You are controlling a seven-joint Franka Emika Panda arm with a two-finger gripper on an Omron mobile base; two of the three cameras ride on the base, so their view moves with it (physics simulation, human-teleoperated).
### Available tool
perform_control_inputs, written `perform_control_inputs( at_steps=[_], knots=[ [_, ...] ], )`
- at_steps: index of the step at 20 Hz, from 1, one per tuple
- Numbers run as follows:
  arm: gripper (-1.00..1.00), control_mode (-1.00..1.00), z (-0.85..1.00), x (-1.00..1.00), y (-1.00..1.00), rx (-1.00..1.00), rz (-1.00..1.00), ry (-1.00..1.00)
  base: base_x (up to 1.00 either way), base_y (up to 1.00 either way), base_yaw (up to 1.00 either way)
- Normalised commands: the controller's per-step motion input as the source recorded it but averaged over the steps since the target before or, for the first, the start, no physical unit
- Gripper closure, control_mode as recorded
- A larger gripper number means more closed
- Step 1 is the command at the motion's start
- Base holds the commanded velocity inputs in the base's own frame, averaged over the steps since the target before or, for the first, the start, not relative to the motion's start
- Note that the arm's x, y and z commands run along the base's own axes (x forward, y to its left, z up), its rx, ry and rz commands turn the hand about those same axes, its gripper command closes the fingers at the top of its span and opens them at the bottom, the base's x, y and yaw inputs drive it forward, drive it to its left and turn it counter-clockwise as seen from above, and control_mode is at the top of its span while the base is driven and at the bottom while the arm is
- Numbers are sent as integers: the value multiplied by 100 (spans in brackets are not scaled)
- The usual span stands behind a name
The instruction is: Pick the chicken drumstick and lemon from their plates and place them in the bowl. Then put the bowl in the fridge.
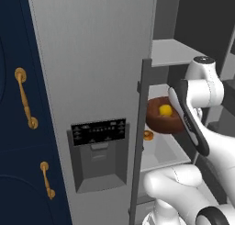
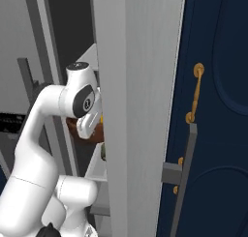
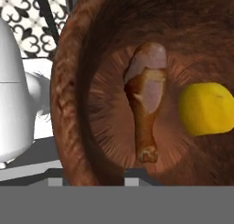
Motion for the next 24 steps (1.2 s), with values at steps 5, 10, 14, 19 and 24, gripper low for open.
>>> perform_control_inputs(
  at_steps=[5,10,14,19,24],
  knots=[
    [100,-100,17,-62,0,0,-7,-10,0,0,0],
    [100,-100,74,-27,0,0,-6,-19,0,0,0],
    [100,-100,85,0,0,2,-10,-22,0,0,0],
    [100,-100,72,-26,0,6,-13,-24,0,0,0],
    [100,-100,53,21,0,5,-6,-25,0,0,0]
  ],
)
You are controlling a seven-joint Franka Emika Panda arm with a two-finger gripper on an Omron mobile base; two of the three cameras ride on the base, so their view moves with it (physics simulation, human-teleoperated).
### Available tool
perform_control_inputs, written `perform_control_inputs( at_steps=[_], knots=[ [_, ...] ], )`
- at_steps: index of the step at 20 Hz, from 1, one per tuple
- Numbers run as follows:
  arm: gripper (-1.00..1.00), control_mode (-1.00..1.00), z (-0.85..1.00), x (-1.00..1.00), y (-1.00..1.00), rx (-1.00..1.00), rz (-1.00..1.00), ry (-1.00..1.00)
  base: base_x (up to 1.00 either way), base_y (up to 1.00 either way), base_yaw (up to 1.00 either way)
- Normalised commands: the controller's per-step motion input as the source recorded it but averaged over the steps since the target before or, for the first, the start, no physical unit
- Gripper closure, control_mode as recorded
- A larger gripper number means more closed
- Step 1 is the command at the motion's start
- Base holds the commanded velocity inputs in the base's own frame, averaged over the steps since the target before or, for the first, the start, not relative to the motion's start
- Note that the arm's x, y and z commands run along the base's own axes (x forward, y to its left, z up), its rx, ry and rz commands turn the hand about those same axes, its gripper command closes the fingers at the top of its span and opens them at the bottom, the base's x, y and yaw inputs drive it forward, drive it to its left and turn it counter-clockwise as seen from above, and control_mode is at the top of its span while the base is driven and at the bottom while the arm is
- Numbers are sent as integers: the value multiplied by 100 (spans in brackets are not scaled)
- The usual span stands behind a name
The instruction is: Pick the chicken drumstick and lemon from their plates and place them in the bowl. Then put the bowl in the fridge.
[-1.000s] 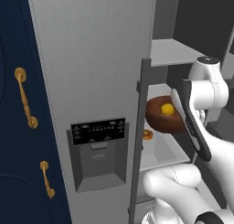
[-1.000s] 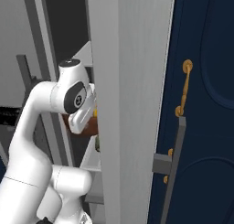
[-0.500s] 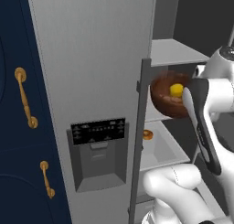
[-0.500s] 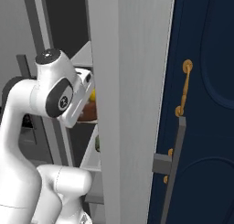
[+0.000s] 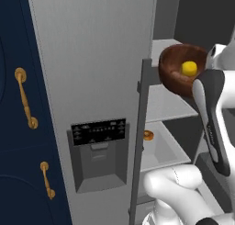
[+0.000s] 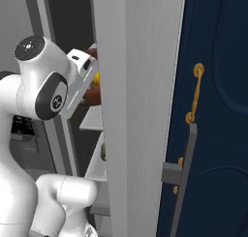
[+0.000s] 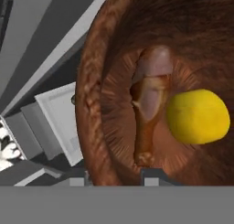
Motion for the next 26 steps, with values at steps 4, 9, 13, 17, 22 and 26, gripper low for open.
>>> perform_control_inputs(
  at_steps=[4,9,13,17,22,26],
  knots=[
    [100,-100,44,90,-5,13,0,-12,0,0,0],
    [100,-100,76,58,-26,16,0,0,0,0,0],
    [100,-100,30,42,0,1,0,1,0,0,0],
    [100,-100,-40,48,4,-3,2,0,0,0,0],
    [100,-100,-19,58,0,-1,1,0,0,0,0],
    [100,-100,0,79,0,0,0,0,0,0,0]
  ],
)
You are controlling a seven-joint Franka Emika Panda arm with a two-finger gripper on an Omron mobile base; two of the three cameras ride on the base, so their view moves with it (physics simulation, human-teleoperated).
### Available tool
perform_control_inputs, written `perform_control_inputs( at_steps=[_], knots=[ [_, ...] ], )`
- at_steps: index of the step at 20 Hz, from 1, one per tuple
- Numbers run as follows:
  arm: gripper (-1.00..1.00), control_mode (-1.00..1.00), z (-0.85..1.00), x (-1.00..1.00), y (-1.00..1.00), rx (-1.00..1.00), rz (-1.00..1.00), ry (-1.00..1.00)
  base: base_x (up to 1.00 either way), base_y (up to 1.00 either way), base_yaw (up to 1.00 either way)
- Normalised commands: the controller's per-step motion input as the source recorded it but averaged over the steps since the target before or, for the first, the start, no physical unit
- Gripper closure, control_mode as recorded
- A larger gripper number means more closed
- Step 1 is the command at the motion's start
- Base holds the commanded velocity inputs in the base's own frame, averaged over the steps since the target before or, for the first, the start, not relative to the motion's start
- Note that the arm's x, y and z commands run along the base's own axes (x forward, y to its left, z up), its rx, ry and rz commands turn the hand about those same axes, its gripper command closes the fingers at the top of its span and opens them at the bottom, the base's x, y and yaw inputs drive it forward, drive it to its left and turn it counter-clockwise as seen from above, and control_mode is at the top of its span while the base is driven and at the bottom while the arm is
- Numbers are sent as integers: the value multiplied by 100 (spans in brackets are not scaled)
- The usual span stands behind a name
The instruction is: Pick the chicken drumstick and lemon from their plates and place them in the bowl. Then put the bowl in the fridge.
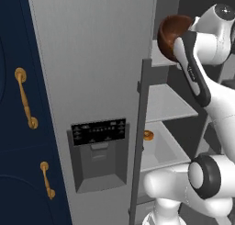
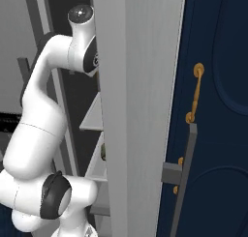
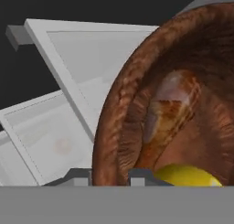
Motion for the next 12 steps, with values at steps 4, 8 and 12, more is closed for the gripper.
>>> perform_control_inputs(
  at_steps=[4,8,12],
  knots=[
    [100,-100,13,55,3,0,0,0,0,0,0],
    [100,-100,4,15,3,0,12,0,0,0,0],
    [100,-100,-15,23,0,0,17,-1,0,0,0]
  ],
)
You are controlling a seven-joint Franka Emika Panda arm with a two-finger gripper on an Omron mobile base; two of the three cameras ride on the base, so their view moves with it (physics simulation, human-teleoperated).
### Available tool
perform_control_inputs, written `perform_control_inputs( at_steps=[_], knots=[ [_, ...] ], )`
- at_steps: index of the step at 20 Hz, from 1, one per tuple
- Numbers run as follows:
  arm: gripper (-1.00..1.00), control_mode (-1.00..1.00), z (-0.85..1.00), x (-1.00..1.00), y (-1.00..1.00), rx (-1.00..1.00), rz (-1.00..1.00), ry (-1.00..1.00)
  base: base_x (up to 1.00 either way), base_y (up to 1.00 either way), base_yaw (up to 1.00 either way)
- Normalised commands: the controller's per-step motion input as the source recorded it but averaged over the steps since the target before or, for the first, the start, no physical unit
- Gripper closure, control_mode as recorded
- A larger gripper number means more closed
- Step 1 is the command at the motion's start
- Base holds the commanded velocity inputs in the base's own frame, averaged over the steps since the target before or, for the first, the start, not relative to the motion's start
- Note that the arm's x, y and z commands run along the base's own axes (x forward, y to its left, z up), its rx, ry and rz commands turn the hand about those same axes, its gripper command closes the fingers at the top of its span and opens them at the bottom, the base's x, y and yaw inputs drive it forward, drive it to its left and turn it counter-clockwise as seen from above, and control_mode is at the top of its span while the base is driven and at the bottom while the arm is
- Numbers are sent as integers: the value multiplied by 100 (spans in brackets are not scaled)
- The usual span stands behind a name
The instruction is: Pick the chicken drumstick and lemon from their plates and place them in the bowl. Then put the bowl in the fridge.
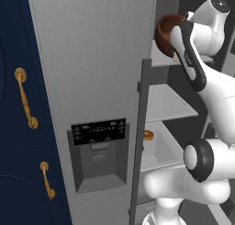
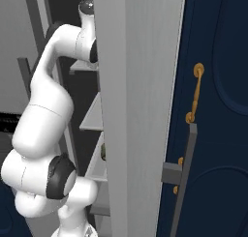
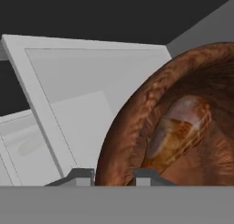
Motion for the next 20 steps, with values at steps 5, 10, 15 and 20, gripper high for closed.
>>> perform_control_inputs(
  at_steps=[5,10,15,20],
  knots=[
    [-100,-100,-16,42,2,0,6,-1,0,0,0],
    [-100,-100,-1,27,1,0,0,-4,0,0,0],
    [-100,-100,3,-45,0,-2,0,-30,0,0,0],
    [-100,-100,5,-99,40,-2,-9,-33,0,0,0]
  ],
)
